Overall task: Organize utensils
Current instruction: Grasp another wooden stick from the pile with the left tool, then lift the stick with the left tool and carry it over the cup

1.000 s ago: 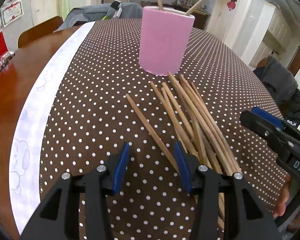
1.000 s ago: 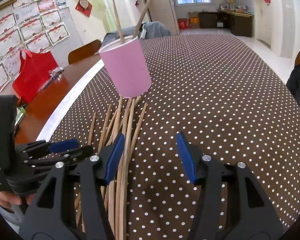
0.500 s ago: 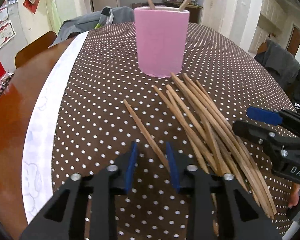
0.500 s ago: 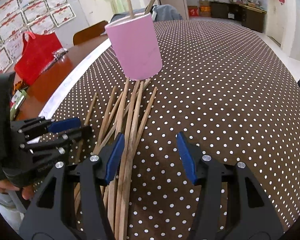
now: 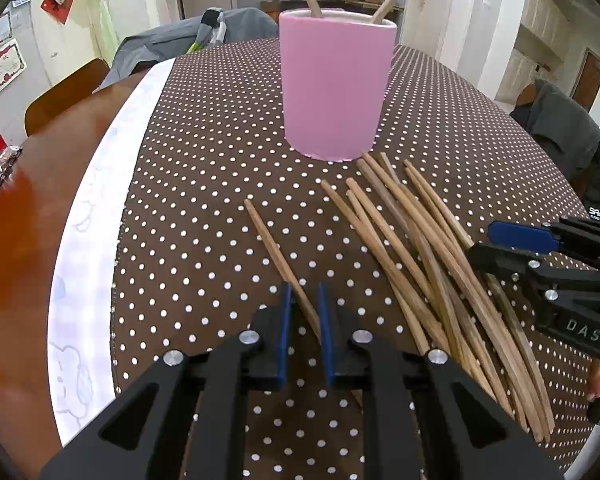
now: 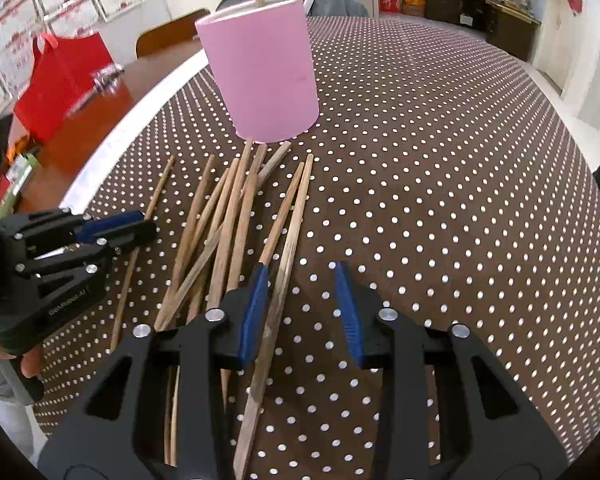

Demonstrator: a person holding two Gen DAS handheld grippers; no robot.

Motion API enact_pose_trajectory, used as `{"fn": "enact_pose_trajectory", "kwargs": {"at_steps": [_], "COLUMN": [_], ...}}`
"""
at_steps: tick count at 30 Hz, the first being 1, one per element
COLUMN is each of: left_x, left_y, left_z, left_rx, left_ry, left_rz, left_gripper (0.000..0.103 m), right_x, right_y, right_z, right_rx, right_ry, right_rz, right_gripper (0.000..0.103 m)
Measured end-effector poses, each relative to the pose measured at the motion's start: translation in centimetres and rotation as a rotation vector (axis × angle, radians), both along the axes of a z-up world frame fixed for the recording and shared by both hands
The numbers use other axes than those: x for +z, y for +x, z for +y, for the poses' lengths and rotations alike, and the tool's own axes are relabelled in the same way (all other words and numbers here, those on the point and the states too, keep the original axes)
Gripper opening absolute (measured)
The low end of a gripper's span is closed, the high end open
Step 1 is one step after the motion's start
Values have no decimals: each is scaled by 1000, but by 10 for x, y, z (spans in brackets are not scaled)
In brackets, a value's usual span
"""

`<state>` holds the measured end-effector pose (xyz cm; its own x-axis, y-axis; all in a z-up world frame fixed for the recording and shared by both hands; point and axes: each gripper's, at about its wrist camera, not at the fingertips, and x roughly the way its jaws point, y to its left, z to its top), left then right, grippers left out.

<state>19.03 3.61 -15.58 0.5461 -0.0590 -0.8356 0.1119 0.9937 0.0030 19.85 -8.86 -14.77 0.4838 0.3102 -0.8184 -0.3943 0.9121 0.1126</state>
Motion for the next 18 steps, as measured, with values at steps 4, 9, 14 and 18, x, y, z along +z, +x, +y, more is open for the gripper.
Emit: {"fn": "enact_pose_trajectory", "kwargs": {"at_steps": [4,9,14,18], "left_x": [1,1,1,7], "left_y": [5,8,11,10], "left_z": [0,0,1,3], "left_rx": [8,-2,-7,0], "left_ry": [2,14,2,-19], "left_rz": [5,12,18,-10], "left_gripper": [10,7,6,6], "right_x": [1,4,8,9], "right_y": [7,24,50,58], "right_z": [9,18,29,25], "right_rx": [16,78,98,90], "right_ry": [-76,-122,-128,-79], "right_rz": [6,89,166,187], "right_gripper": [10,10,9,7]}}
